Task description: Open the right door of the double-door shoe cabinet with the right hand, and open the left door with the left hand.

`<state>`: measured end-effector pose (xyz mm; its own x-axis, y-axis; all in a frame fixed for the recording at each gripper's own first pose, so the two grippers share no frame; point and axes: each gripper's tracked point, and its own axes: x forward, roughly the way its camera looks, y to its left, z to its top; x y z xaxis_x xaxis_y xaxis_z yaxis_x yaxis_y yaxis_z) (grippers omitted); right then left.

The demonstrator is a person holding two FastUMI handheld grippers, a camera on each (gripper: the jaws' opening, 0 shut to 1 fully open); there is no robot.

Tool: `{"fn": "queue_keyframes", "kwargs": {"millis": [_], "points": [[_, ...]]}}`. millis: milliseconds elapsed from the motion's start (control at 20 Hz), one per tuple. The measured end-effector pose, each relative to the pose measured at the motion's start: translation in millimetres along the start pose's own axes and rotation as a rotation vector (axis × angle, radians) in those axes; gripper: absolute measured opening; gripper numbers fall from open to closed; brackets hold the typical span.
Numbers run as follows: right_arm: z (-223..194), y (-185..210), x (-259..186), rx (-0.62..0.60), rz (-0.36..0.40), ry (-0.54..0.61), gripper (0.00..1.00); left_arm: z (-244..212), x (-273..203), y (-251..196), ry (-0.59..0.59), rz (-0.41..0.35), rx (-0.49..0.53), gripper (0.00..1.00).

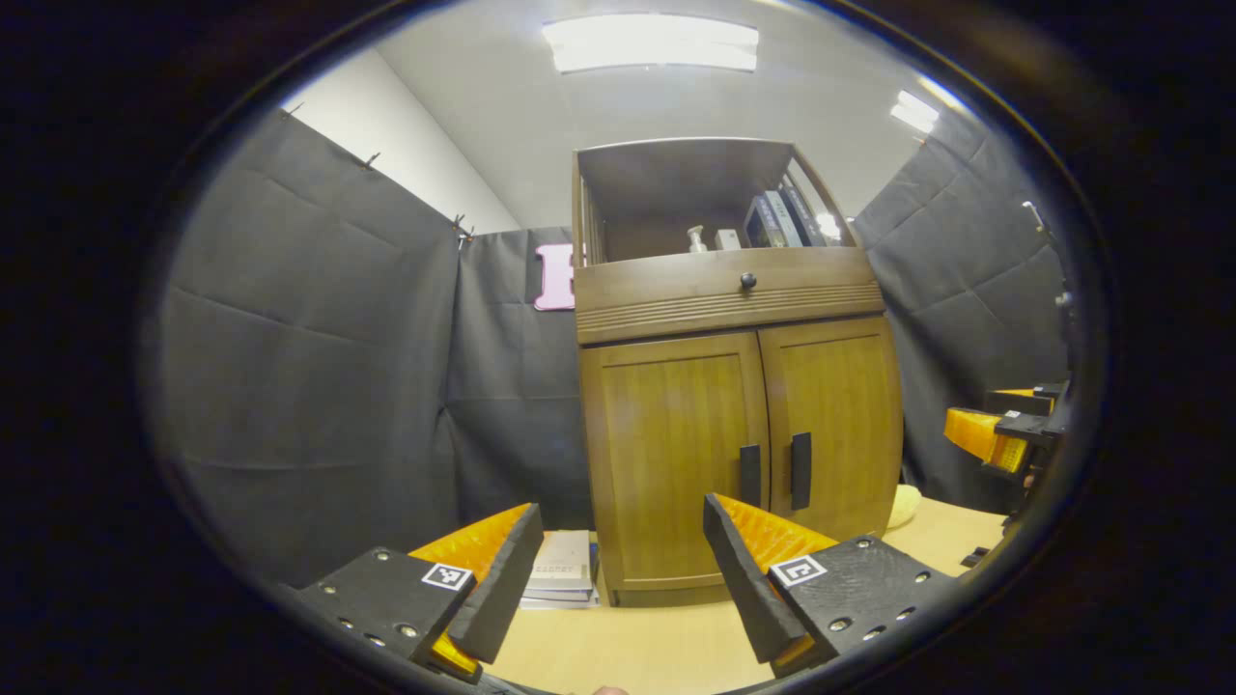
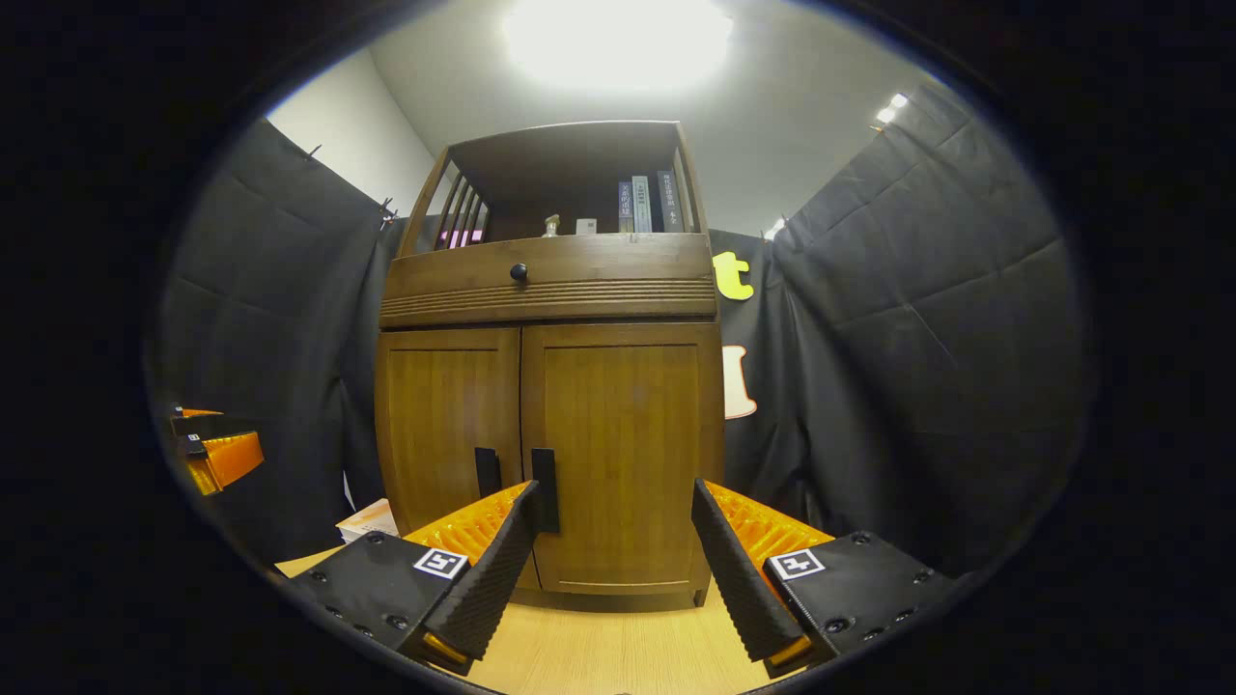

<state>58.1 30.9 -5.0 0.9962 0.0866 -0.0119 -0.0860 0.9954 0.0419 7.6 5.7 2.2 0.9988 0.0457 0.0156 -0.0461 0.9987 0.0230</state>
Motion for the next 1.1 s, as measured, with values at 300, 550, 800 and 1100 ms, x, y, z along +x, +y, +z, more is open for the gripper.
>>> {"fn": "queue_keyframes", "kwargs": {"millis": [300,550,800,1100], "points": [[0,16,33,0.007,0.039,-0.008,0.98,-1,3,5,-0.003,0.044,0.008,0.99],[-3,29,67,-0.006,0.065,-0.016,0.96,-2,1,8,0.006,0.08,-0.001,0.99],[-15,39,99,0.006,0.077,-0.014,0.96,7,-7,17,-0.006,0.131,0.007,0.99],[-44,55,141,0.022,0.098,0.043,0.97,18,-17,26,-0.006,0.196,0.027,0.99]]}}
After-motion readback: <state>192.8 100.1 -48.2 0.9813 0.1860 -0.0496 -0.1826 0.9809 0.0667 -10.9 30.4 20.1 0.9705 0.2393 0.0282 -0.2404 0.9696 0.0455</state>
